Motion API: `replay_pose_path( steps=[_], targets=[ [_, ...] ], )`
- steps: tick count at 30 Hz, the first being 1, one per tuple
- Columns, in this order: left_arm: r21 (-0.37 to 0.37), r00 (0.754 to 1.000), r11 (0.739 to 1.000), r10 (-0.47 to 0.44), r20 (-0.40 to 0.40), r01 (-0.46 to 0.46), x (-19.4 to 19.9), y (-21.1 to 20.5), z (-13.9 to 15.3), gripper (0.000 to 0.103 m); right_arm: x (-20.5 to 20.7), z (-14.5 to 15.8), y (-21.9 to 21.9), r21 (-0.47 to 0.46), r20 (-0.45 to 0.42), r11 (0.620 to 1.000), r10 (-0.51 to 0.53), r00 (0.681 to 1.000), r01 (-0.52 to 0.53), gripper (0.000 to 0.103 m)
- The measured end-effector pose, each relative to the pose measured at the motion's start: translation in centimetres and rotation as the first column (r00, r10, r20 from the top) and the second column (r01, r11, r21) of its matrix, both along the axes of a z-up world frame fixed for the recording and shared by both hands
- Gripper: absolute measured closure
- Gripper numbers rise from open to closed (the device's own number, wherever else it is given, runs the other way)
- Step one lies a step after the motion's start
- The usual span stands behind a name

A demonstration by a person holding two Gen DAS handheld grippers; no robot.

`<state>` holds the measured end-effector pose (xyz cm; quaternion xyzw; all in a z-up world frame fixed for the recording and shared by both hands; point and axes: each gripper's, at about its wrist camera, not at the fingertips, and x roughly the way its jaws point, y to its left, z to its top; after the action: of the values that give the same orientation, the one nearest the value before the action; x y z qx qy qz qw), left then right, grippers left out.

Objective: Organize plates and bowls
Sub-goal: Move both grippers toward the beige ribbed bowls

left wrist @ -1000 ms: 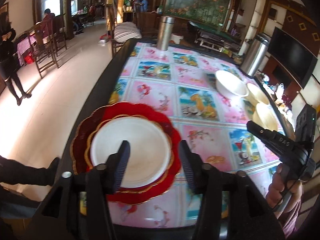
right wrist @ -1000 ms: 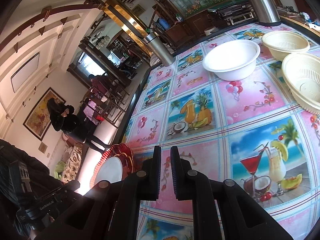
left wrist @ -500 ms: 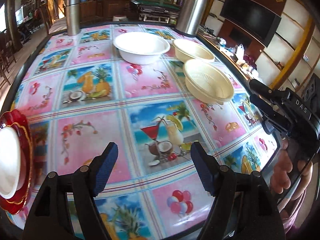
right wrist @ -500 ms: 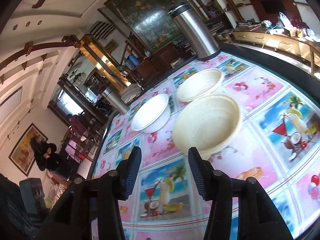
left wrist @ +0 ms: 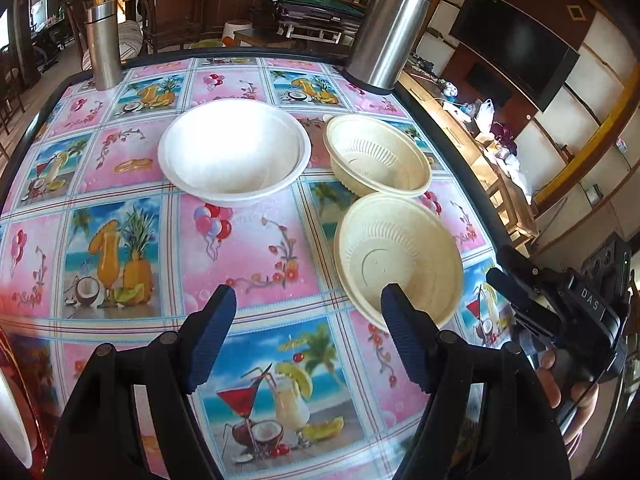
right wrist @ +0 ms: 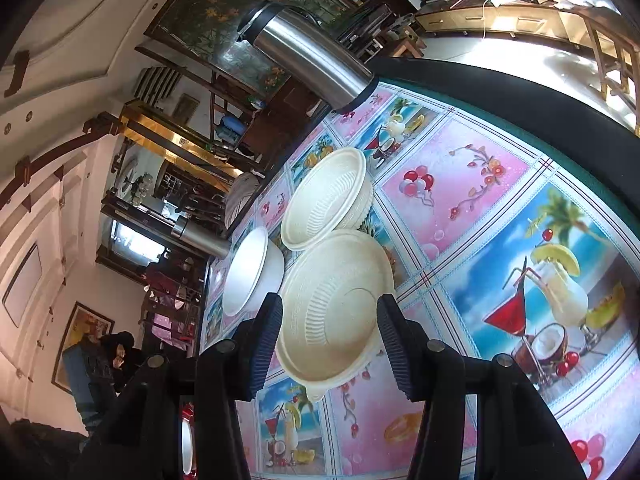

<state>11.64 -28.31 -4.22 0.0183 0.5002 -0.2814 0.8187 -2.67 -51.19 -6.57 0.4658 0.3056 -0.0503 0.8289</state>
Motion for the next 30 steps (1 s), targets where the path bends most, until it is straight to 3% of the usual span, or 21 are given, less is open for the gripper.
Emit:
replay_pose_path(
  steps=[8,15,20,30],
  targets=[
    [-0.082,0.992,0.996,0.011,-0.122,-0.021,3.3,-1.9,-2.3,0.028,2.2,-2.3,-2.3,0.039,-0.030,0.999,0.002,1.000,-0.001,0.050],
    [-0.132,0.987,0.991,-0.003,-0.158,-0.018,4.0,-3.0,-3.0,0.028,2.6,-4.5,-3.0,0.088,-0.017,0.996,0.007,1.000,-0.006,0.050],
    [-0.102,0.987,0.995,-0.026,-0.160,0.009,3.7,-4.5,-3.9,0.028,2.5,-4.6,-3.0,0.092,-0.005,0.996,0.008,1.000,-0.007,0.050],
    [-0.131,0.982,0.991,-0.064,-0.179,0.040,3.5,-5.2,-4.6,0.028,2.3,-4.4,-2.4,0.102,0.002,0.994,0.025,1.000,-0.025,0.050]
  ],
)
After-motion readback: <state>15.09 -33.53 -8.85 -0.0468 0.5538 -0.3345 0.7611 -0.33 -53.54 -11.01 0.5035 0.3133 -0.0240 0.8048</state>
